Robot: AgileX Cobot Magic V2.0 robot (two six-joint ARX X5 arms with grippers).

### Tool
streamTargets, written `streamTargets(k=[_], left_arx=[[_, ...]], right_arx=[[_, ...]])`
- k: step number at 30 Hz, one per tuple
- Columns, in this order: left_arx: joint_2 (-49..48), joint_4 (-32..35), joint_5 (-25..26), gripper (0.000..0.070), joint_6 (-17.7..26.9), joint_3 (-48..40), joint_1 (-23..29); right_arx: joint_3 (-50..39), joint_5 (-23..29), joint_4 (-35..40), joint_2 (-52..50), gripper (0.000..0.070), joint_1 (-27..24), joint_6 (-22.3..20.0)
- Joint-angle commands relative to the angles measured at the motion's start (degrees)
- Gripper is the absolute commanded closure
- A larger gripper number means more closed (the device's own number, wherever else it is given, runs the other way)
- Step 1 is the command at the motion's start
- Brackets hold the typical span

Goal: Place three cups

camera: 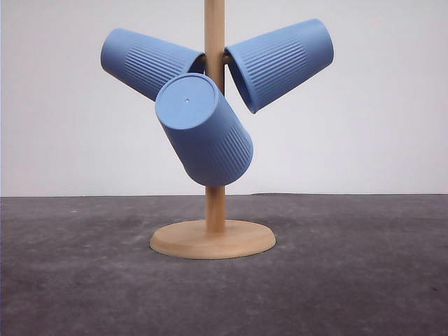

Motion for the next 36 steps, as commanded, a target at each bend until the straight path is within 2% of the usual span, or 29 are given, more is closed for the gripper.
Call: streamTargets(k=[1,36], left_arx=[[-0.07,0.55,0.04,0.0700,0.41,-0.80,-0.09],[-0.07,0.55,0.04,0.0700,0.39,-0.80,-0.09]], right_arx=[[-0.26,0.02,0.72,0.02,0.0691,-0.09,-0.19],[-0.26,0.02,0.72,0.02,0.0691,-0.09,-0.20]])
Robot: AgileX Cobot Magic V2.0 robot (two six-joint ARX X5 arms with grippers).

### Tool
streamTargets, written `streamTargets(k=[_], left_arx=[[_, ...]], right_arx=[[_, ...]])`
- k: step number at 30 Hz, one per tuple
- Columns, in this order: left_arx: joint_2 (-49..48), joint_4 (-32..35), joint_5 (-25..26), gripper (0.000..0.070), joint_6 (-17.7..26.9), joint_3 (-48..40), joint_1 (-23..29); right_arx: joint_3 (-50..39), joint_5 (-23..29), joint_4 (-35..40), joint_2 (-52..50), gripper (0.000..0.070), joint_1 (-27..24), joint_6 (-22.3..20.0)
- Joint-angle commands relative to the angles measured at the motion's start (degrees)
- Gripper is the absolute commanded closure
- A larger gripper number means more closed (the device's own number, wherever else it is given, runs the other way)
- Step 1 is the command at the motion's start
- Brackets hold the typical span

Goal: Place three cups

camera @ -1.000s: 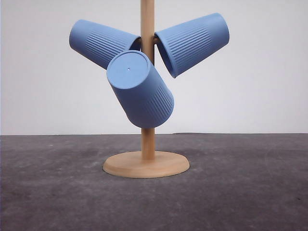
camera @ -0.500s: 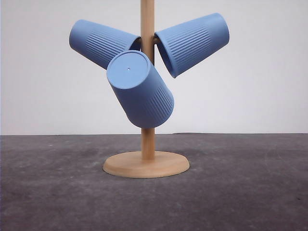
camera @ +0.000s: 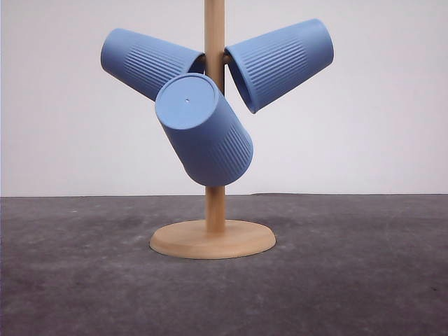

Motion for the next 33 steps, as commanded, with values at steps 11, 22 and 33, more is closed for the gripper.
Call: streamTargets(k=[11,22,33], left_arx=[[-0.07,0.55,0.03,0.0700,0.39,-0.82,-0.09],[-0.07,0.55,0.03,0.0700,0.39,-0.81,-0.09],[-0.07,0.55,0.03,0.0700,0.39,-0.81,-0.09]], right_arx=[[-0.26,0.02,0.72,0.02,0.0691,-0.09,-0.17],[-0.26,0.02,0.72,0.02,0.0691,-0.09,-0.19],[-0.26,0.02,0.72,0.02,0.0691,-0.09,-0.17]])
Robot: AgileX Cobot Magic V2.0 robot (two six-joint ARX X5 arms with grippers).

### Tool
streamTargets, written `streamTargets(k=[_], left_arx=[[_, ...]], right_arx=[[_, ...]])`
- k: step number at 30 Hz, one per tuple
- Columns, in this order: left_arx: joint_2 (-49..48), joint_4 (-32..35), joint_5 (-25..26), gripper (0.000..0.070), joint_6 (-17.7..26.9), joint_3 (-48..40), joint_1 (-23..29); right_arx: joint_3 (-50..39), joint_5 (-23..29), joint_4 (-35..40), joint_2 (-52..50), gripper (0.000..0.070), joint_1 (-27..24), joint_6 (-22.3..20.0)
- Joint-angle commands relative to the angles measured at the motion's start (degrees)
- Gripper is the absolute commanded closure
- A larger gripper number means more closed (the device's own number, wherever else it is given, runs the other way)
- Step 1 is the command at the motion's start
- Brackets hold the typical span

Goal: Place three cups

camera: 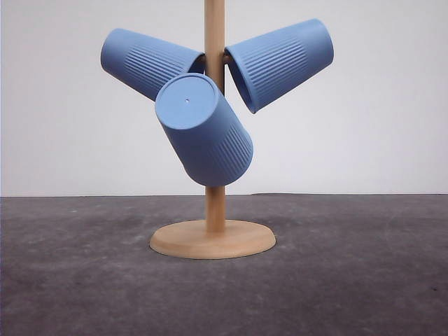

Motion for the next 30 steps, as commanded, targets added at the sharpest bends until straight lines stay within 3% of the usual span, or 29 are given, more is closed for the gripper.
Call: streamTargets(k=[1,30], left_arx=[[-0.07,0.55,0.04,0.0700,0.39,-0.79,-0.09],[-0.07,0.55,0.04,0.0700,0.39,-0.79,-0.09]], right_arx=[[-0.24,0.02,0.72,0.02,0.0691,-0.09,-0.17],[-0.24,0.01,0.72,0.02,0.0691,-0.09,-0.18]])
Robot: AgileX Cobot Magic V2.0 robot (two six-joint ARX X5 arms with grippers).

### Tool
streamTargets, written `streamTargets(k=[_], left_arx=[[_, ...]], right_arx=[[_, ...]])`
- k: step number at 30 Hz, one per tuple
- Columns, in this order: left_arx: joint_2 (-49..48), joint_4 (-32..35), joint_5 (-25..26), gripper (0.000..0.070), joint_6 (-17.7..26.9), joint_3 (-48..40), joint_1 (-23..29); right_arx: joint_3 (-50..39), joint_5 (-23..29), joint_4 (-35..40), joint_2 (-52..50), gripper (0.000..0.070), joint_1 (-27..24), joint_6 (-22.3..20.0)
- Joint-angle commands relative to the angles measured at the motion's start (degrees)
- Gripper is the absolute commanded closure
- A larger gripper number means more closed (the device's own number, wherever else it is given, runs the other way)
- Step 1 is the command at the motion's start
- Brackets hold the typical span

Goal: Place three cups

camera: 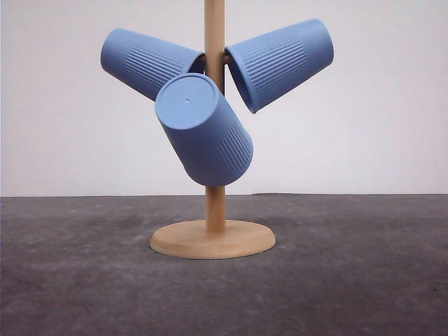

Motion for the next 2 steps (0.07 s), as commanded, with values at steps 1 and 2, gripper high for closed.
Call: streamTargets(k=[1,2], left_arx=[[-0.07,0.55,0.04,0.0700,0.39,-0.79,-0.09],[-0.07,0.55,0.04,0.0700,0.39,-0.79,-0.09]], right_arx=[[-0.24,0.02,0.72,0.02,0.0691,-0.09,-0.20],[-0.24,0.02,0.72,0.02,0.0691,-0.09,-0.20]])
